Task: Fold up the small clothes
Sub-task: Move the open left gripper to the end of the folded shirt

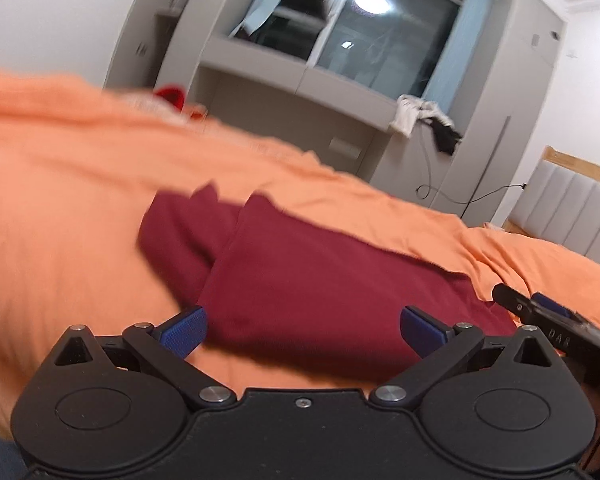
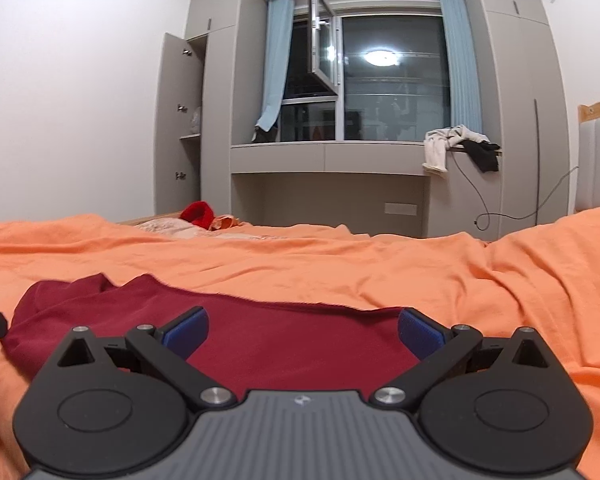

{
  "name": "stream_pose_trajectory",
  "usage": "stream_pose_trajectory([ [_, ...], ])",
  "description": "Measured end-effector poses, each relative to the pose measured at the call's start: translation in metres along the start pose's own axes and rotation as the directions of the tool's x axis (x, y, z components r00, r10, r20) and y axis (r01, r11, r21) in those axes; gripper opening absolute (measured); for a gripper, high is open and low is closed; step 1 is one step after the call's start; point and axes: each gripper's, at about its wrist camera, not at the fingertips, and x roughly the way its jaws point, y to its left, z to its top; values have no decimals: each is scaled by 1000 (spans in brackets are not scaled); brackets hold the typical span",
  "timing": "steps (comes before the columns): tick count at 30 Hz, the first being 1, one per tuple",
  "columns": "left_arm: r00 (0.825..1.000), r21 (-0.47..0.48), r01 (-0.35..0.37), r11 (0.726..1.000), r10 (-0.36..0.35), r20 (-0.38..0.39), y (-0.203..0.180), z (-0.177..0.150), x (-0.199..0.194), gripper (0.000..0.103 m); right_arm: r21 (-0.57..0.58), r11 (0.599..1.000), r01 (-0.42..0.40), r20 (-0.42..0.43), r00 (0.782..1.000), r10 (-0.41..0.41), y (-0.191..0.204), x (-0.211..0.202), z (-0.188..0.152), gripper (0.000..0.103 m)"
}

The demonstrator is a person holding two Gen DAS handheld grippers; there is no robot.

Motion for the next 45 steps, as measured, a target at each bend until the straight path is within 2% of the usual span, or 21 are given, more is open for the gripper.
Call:
stream_pose_trajectory([
  [6,997,-112,-15,994,7,-73,17,0,14,102,-34,999,-26,-35,999,24,17,4,-13,103],
  [8,996,-122,-20,992,9,-86,18,-1,18,102,-46,999,-21,-47,999,19,22,5,-17,103],
  [16,994,-112,-44,993,33,-101,13,-2,23,102,-76,997,10,-39,999,-13,37,8,-22,103],
  [20,993,-75,-63,995,55,-105,6,-4,26,102,-83,996,14,-24,1000,-16,43,9,-21,103],
  [27,993,-81,-57,995,48,-108,8,-4,26,102,-156,987,45,-82,995,-59,60,26,-38,103],
  [32,990,-82,-7,997,-4,-138,6,-6,27,102,-130,991,45,-85,995,-56,59,29,-46,103],
  [45,991,-38,-35,999,30,-134,-2,-12,36,102,-113,992,51,-71,996,-59,58,26,-51,103],
])
